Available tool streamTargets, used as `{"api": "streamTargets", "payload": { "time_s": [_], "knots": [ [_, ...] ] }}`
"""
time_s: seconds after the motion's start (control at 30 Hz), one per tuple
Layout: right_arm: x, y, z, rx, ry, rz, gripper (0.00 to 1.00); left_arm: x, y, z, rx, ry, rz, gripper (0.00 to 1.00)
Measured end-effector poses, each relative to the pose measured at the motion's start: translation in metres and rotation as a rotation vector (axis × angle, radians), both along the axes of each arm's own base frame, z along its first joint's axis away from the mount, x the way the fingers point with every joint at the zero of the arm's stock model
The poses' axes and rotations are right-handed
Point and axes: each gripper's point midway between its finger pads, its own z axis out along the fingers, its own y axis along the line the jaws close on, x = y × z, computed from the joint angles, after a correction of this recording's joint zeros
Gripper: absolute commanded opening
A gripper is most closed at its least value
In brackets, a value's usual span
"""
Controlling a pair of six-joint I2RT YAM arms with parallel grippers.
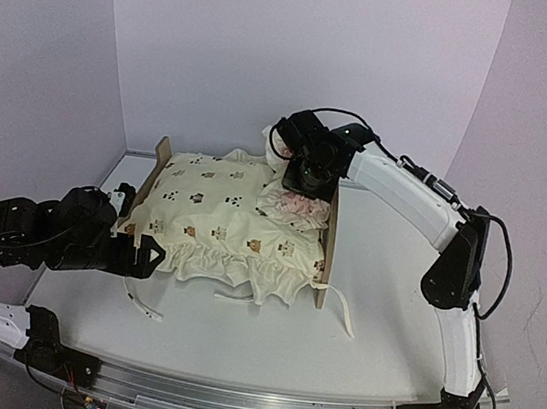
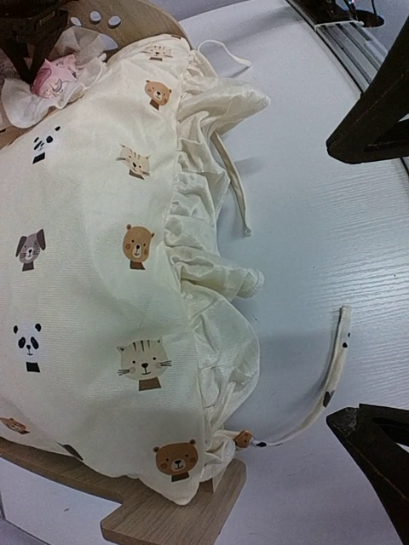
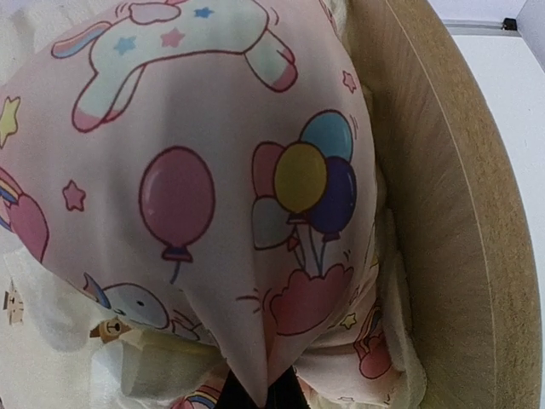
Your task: Set up the pet bed
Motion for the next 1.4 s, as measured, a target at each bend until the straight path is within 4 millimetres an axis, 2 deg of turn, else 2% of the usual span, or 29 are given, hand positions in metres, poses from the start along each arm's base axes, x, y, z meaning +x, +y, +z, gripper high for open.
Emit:
{"api": "streamTargets", "payload": {
  "time_s": [0.07,0.23,0.37,0.53,0.67,0.83,1.13,1.2,1.3,1.4],
  "knots": [
    [0.0,-0.001,-0.001,0.002,-0.001,-0.011,0.44,0.0,0.0,0.0,0.0,0.0,0.001,1.0],
    [0.001,0.002,0.008,0.029,-0.013,-0.013,0.74,0.0,0.0,0.0,0.0,-0.001,0.002,0.99],
    [0.003,0.008,0.032,0.082,-0.047,0.007,0.82,0.001,0.001,0.001,0.001,-0.005,0.006,1.0],
    [-0.007,0.006,0.05,0.101,-0.062,0.035,0.84,0.001,0.001,0.001,0.001,-0.007,0.008,0.99],
    [-0.018,0.003,0.044,0.079,-0.036,0.055,0.81,0.001,0.002,0.001,0.001,-0.007,0.008,1.0],
    [-0.025,0.007,0.024,0.048,0.008,0.085,0.78,0.001,0.002,0.001,0.001,-0.007,0.008,0.99],
    [-0.016,0.012,0.006,-0.018,0.003,0.106,0.64,0.001,0.002,0.001,0.001,-0.007,0.009,0.99],
    [-0.014,0.013,0.002,-0.035,0.002,0.108,0.54,0.001,0.002,0.001,0.001,-0.007,0.009,0.99],
    [-0.012,0.014,-0.001,-0.049,-0.004,0.114,0.31,0.001,0.002,0.001,0.002,-0.007,0.009,0.99],
    [-0.009,0.015,0.0,-0.044,-0.02,0.111,0.19,0.001,0.002,0.001,0.003,-0.009,0.011,0.99]
  ]
}}
